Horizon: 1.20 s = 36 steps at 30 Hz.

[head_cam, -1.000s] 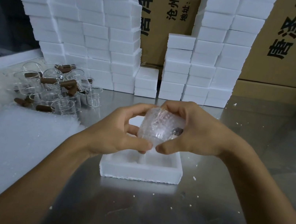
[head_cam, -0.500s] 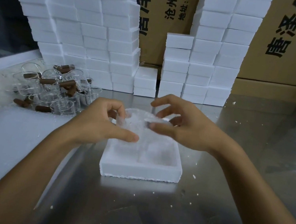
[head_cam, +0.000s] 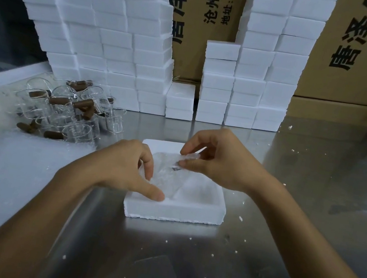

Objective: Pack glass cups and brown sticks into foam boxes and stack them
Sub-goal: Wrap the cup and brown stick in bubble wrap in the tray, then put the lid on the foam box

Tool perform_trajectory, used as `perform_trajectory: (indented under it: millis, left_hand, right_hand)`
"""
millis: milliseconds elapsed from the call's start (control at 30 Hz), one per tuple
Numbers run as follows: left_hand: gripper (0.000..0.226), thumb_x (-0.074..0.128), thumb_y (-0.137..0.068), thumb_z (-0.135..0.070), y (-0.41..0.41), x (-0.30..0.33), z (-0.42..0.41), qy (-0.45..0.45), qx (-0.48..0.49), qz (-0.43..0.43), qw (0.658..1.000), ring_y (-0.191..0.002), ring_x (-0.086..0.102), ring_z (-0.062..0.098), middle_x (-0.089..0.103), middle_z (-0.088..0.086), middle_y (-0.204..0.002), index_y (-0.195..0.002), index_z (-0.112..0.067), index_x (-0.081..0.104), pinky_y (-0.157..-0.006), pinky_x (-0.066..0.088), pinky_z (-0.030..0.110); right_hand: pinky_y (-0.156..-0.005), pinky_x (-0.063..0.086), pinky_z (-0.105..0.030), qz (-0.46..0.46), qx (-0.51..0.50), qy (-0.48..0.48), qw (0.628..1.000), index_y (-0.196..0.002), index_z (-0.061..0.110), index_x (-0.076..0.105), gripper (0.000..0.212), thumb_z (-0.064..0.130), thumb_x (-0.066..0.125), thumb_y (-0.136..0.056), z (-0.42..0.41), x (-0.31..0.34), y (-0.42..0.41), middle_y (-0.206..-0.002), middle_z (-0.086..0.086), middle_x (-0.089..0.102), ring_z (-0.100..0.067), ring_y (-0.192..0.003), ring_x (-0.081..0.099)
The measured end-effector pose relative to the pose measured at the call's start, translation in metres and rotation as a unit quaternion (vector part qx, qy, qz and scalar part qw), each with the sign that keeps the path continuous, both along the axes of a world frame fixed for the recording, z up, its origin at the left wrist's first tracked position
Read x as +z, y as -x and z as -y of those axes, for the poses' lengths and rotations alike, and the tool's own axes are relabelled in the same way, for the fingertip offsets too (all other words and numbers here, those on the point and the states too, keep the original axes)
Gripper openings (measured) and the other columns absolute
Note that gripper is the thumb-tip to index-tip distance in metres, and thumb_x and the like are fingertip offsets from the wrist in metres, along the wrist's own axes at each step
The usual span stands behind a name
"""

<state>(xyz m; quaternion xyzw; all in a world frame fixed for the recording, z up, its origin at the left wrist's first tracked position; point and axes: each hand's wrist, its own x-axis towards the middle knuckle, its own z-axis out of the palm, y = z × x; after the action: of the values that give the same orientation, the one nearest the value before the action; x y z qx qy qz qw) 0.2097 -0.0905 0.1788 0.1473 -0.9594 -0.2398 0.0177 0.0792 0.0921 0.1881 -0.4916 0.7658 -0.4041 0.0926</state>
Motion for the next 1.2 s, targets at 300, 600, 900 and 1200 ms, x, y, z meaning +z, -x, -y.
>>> perform_trajectory:
  millis: [300,600,900,1200]
  left_hand:
    - [0.047,0.084,-0.047,-0.06,0.0,0.002,-0.002,0.019,0.016,0.012,1.0,-0.085,0.066,0.017,0.069,-0.003,-0.083,-0.064,-0.018,0.068,-0.079,0.057,0.043]
    - [0.071,0.074,-0.04,-0.067,0.004,-0.006,-0.005,0.048,0.028,0.012,0.998,-0.07,0.056,0.012,0.058,-0.007,-0.083,-0.097,-0.039,0.044,-0.056,0.042,0.03]
    - [0.075,0.076,-0.054,-0.067,0.015,-0.021,-0.015,0.106,0.061,-0.079,0.989,-0.08,0.052,0.012,0.046,-0.016,-0.081,-0.118,-0.031,0.062,-0.063,0.037,0.025]
    - [0.093,0.073,-0.044,-0.076,0.016,-0.023,-0.011,0.066,0.063,-0.096,0.991,-0.07,0.047,0.002,0.043,-0.022,-0.074,-0.123,-0.029,0.065,-0.07,0.038,0.024]
  right_hand:
    - [-0.078,0.06,-0.037,0.03,0.026,-0.022,0.999,-0.087,0.018,0.077,0.015,0.022,0.086,-0.076,0.0,-0.004,-0.001,-0.085,0.007,0.074,-0.014,-0.073,0.069]
    - [-0.087,0.058,-0.041,0.035,0.023,-0.107,0.993,-0.088,0.019,0.078,0.01,0.02,0.083,-0.08,-0.007,-0.017,0.018,-0.088,0.006,0.076,-0.012,-0.083,0.07]
    - [-0.086,0.055,-0.032,-0.035,-0.051,-0.118,0.991,-0.091,0.027,0.071,0.011,0.026,0.078,-0.083,-0.002,-0.033,0.023,-0.098,0.011,0.068,-0.004,-0.09,0.062]
    - [-0.065,0.055,-0.022,0.019,-0.041,-0.112,0.993,-0.088,0.024,0.072,0.009,0.024,0.079,-0.082,-0.004,-0.04,0.031,-0.093,0.011,0.071,-0.004,-0.056,0.067]
